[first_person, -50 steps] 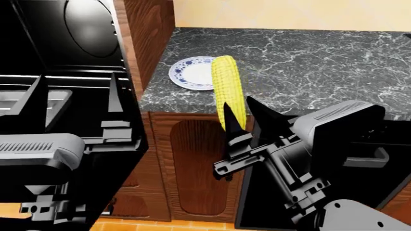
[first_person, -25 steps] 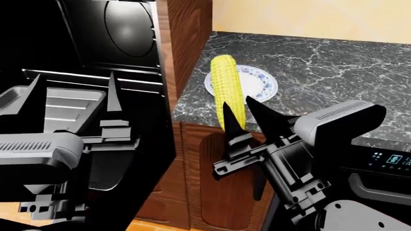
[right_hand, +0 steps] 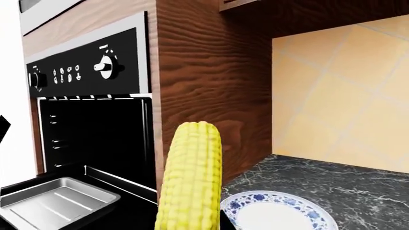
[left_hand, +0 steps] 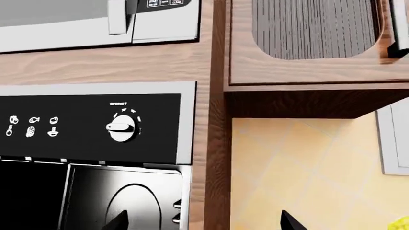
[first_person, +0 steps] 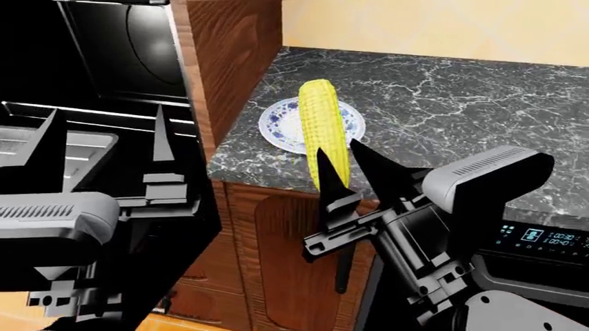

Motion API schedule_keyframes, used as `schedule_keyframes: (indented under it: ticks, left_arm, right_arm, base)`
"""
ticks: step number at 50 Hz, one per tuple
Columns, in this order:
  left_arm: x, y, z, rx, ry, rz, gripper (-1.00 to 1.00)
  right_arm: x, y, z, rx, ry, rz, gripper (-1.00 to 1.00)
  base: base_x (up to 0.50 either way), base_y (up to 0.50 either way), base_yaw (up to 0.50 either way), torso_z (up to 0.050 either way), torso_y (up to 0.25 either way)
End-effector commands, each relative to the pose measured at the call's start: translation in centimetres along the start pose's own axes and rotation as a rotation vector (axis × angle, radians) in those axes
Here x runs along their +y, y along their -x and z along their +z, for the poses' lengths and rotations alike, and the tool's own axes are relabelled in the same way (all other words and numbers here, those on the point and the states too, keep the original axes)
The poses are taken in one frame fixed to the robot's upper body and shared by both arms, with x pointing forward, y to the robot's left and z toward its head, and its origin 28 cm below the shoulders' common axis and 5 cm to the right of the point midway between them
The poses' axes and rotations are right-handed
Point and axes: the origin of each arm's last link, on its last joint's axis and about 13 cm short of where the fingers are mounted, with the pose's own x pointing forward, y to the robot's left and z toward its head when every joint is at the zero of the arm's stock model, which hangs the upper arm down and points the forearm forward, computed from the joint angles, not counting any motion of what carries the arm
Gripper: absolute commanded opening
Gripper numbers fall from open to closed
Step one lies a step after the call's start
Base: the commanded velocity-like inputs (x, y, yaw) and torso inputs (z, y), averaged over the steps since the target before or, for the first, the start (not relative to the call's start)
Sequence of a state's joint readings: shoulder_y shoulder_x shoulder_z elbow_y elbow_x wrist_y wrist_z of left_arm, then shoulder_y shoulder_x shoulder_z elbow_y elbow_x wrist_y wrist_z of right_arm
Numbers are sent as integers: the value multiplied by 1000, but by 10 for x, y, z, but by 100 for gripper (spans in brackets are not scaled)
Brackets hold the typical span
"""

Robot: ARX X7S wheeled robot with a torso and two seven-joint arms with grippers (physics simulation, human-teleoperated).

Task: Pick the corn from the oven and place it on the plate on the counter.

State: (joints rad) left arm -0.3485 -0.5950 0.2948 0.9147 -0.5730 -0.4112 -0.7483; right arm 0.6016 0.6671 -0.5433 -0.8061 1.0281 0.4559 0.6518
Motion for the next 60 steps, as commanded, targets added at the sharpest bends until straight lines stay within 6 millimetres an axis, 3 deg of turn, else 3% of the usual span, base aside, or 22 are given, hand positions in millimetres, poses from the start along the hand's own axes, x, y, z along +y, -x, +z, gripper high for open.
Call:
schedule_keyframes:
  ticks: [1,17,24,60]
  left_arm:
    - [0,1,0,1,2,0,100]
    - [-1,-1,1,-1,2,-3,100]
    - [0,-1,1,-1,1,-3,100]
    - [-2,0,1,-3,9,-6,100]
  right_arm:
    - [-2,-1,2,-14,25,-14,-100]
    - [1,0,1,-20,24,6,-100]
    - [1,0,3,-41,29,3,-100]
    - [1,2,0,-11,53,15,-100]
  base:
    - [96,-491,0,0,0]
    - [225,-448,0,0,0]
    - [52,10,0,0,2]
    - [491,96,0,0,1]
